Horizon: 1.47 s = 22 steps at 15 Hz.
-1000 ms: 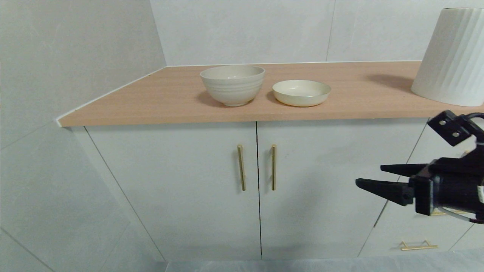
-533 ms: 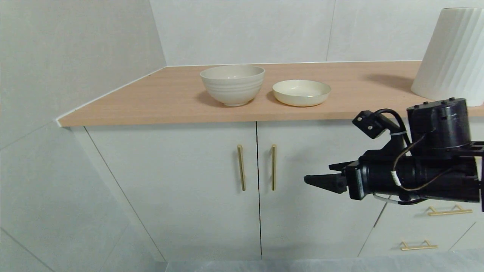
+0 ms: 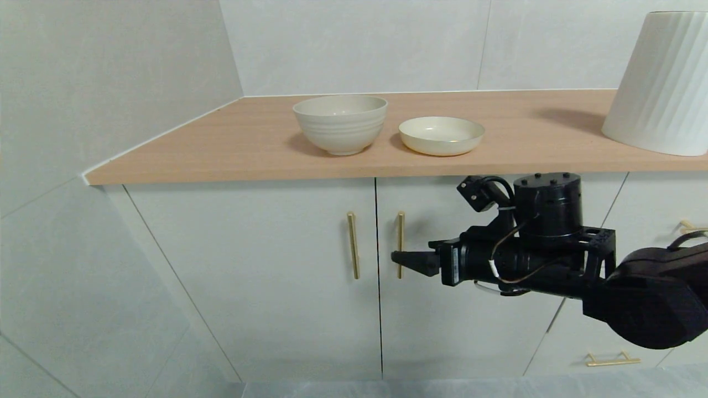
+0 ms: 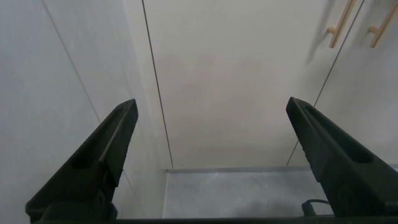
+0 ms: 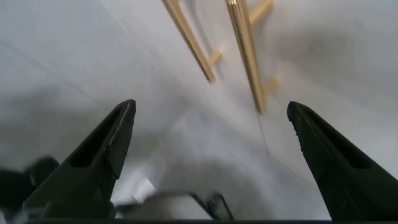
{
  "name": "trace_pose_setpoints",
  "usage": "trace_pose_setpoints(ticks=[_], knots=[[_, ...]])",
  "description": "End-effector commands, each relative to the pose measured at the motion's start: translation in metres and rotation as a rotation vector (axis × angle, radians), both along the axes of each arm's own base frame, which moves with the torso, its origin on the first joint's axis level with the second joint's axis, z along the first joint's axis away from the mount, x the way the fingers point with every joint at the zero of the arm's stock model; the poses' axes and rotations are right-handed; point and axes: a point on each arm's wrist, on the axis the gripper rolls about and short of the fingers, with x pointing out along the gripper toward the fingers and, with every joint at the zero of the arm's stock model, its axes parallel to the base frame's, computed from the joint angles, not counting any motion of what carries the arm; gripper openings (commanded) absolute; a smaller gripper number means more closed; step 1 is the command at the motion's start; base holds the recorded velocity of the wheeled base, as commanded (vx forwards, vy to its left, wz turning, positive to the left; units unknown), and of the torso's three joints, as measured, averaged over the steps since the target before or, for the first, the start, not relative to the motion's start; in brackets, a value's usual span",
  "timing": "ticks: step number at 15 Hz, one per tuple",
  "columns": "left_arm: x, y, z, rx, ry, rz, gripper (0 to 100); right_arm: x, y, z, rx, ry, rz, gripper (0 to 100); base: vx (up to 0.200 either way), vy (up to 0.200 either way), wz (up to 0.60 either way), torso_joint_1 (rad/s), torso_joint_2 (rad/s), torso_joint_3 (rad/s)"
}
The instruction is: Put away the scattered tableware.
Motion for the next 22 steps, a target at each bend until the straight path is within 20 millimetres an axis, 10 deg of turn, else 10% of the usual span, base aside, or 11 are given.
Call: trace_pose_setpoints(ticks=[1, 22], knots=[[0.0, 0.0, 0.0, 0.001, 0.0, 0.0, 100, 0.011, 0.01, -0.022, -0.009, 0.038, -0.02, 100, 0.0, 0.0, 0.0, 0.0, 0.0, 0.0], [0.0, 0.0, 0.0, 0.001, 0.0, 0.0, 100, 0.01, 0.044, -0.036, 0.172, -0.006, -0.016, 100, 0.0, 0.0, 0.0, 0.0, 0.0, 0.0]])
